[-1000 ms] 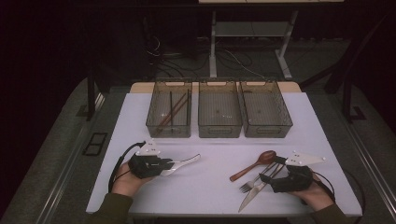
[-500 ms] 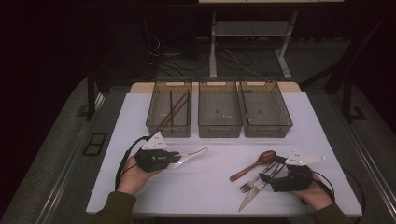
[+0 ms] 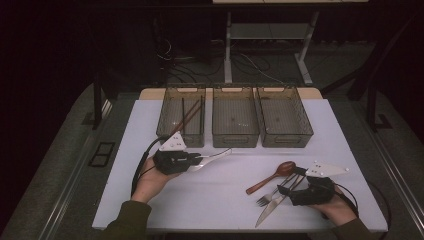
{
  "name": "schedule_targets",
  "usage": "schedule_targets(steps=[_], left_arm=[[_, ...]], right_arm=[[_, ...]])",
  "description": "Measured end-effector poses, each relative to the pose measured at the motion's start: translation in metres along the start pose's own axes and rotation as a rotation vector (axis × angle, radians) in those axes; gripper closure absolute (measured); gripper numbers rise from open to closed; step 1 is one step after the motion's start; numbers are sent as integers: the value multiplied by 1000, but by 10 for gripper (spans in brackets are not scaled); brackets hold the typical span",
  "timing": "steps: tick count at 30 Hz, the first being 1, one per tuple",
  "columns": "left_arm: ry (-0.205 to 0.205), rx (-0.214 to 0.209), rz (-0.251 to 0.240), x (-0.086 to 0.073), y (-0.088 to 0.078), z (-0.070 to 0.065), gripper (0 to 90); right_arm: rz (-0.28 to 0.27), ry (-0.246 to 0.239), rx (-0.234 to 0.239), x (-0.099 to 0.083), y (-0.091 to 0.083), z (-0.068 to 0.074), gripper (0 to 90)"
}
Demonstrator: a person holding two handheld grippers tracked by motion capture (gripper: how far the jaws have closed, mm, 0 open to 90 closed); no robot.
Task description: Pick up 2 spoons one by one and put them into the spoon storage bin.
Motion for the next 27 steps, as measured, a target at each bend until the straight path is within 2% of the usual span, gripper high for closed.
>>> schedule_targets(steps=[11,16,27], left_arm=[[-6,15,-47,21,9,8,809],[-22,25,-68,29,13,10,808],[-47,48,-77,40,26,16,809]], right_arm=[[0,1,-4,0,1,0,120],[1,-1,-3,0,1,0,120],[-4,4,-3,1,1,0,120]])
Point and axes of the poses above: each handheld gripper's, and its own axes: y roughly forward along the jaws, x roughly out of its top, z roughly to its left, the point moved 8 cm from there along y, roughly forward along the jaws, and after that the axes turned 13 degrees about x, right-handed, at the moved point
